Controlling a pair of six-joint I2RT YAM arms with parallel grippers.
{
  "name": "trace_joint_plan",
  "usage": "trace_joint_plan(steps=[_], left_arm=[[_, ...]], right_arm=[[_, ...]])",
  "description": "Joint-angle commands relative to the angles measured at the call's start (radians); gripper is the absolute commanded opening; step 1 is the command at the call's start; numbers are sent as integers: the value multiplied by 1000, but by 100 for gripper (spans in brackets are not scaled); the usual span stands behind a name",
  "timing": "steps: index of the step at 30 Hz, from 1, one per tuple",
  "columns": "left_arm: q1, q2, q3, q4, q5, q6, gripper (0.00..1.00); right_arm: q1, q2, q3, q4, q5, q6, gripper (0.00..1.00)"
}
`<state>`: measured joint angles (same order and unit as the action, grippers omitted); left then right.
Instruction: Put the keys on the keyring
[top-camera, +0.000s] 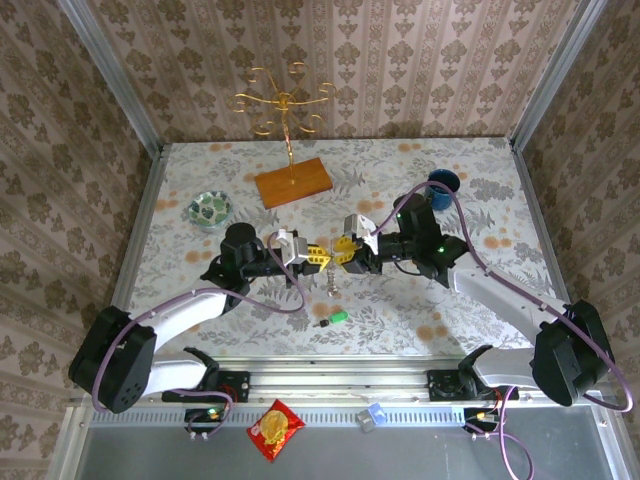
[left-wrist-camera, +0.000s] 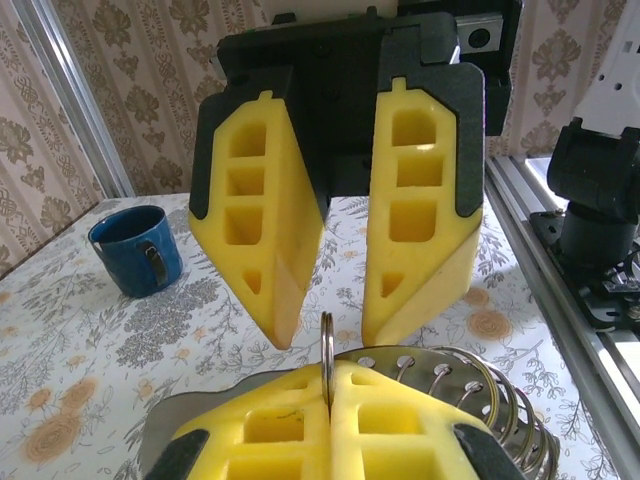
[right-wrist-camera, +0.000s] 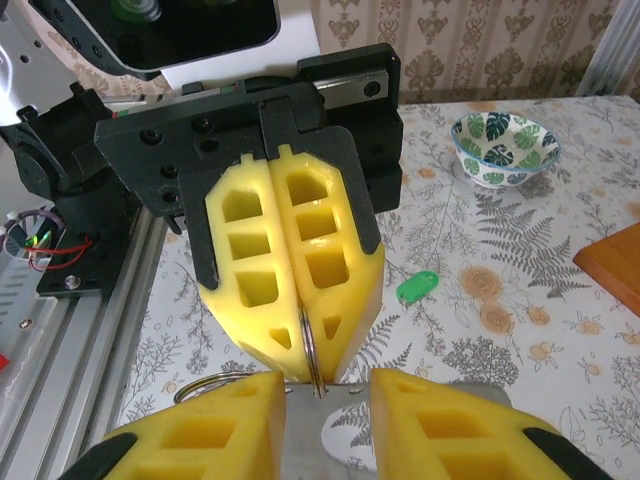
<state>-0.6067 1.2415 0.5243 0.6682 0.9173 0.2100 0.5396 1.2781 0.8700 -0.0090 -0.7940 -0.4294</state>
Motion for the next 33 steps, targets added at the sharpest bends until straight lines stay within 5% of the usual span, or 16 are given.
trace_joint_plan(steps=[1, 19, 25, 33], left_arm=[[5, 4, -7, 76, 49, -33, 0], [7, 13, -11, 99, 52, -45, 0], [8, -2, 4, 6, -15, -5, 19], [-1, -12, 67, -205, -23, 107, 5]], right_arm=[[12, 10, -3, 41, -17, 24, 28], [22, 42, 68, -111, -24, -73, 0], [25, 57, 125, -263, 23, -161, 0], [53, 83, 202, -391, 64, -227, 0]])
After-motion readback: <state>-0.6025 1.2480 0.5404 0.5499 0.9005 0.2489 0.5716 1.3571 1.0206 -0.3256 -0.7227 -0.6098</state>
